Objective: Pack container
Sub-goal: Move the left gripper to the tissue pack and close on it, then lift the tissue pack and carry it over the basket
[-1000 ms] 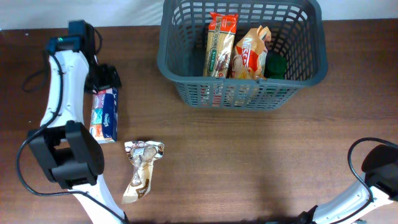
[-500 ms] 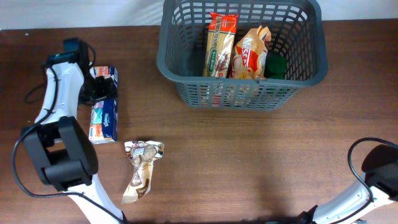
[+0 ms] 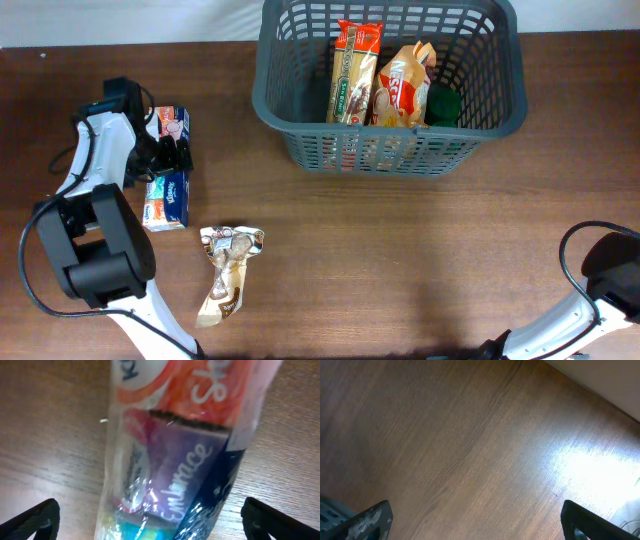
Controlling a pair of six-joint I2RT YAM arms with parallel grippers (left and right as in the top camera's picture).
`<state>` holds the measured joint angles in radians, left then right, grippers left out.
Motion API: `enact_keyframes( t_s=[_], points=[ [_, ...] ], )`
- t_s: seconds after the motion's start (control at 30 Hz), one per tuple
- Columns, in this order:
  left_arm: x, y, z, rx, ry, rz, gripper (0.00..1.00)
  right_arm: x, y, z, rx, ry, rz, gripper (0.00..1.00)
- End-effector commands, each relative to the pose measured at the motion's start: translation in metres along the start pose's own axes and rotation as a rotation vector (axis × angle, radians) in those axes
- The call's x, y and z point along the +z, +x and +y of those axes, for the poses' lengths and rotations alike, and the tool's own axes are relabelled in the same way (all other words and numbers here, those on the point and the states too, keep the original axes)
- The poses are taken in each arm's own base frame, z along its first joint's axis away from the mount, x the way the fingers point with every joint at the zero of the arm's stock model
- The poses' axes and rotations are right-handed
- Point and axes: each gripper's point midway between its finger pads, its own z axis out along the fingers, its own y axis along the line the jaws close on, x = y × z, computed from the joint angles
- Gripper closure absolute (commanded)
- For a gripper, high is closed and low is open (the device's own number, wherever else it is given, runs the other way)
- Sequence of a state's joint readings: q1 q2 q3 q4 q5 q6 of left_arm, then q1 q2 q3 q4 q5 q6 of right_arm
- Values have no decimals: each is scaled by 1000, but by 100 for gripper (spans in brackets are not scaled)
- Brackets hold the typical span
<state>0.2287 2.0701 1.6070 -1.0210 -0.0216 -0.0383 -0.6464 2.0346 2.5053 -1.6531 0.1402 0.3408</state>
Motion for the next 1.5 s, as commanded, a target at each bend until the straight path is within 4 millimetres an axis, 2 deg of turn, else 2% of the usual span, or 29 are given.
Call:
enact_keyframes(
  t_s=[0.0,0.2,0.33,0.37,0.4,0.43,0.5,0.53,0.73,0.83,0.9,1.0,1.07,1.17,1.23,1.27,1.33,1.4,1.47],
  points=[
    [12,3,-6,62,38,23,1,2,0,-1,9,4,3,1],
    [30,9,-9,61,52,73,1,2,0,-1,9,4,3,1],
    [32,9,-9,61,52,75,3,2,0,-1,9,4,3,1],
    [32,9,-9,61,51,74,11,2,0,-1,9,4,4,1],
    [32,9,-9,61,51,74,26,2,0,-1,9,4,4,1],
    [32,9,-9,61,51,73,54,2,0,-1,9,4,4,1],
    [33,8,-9,61,51,71,86,2,0,-1,9,4,3,1],
    [33,8,-9,60,52,71,98,2,0,-1,9,4,3,1],
    [26,5,-13,19,75,56,98,2,0,-1,9,4,3,1],
    [3,-12,-18,21,98,-17,98,2,0,-1,9,4,3,1],
    [-22,-28,-19,27,101,-94,98,2,0,-1,9,4,3,1],
    [-86,-60,-24,39,109,-277,98,2,0,-1,9,4,3,1],
    [-148,-80,-30,39,138,-435,98,2,0,-1,9,4,4,1],
    [-243,-93,-48,81,213,-663,98,2,0,-1,9,4,3,1],
    [-303,-93,-67,105,298,-804,98,2,0,-1,9,4,3,1],
    [-341,-89,-82,130,365,-893,98,2,0,-1,9,4,3,1],
    [-398,-77,-108,186,466,-1026,98,2,0,-1,9,4,3,1],
    [-448,-59,-135,240,537,-1138,98,2,0,-1,9,4,3,1],
    [-481,-39,-163,304,587,-1215,98,2,0,-1,9,4,4,1]
  ],
)
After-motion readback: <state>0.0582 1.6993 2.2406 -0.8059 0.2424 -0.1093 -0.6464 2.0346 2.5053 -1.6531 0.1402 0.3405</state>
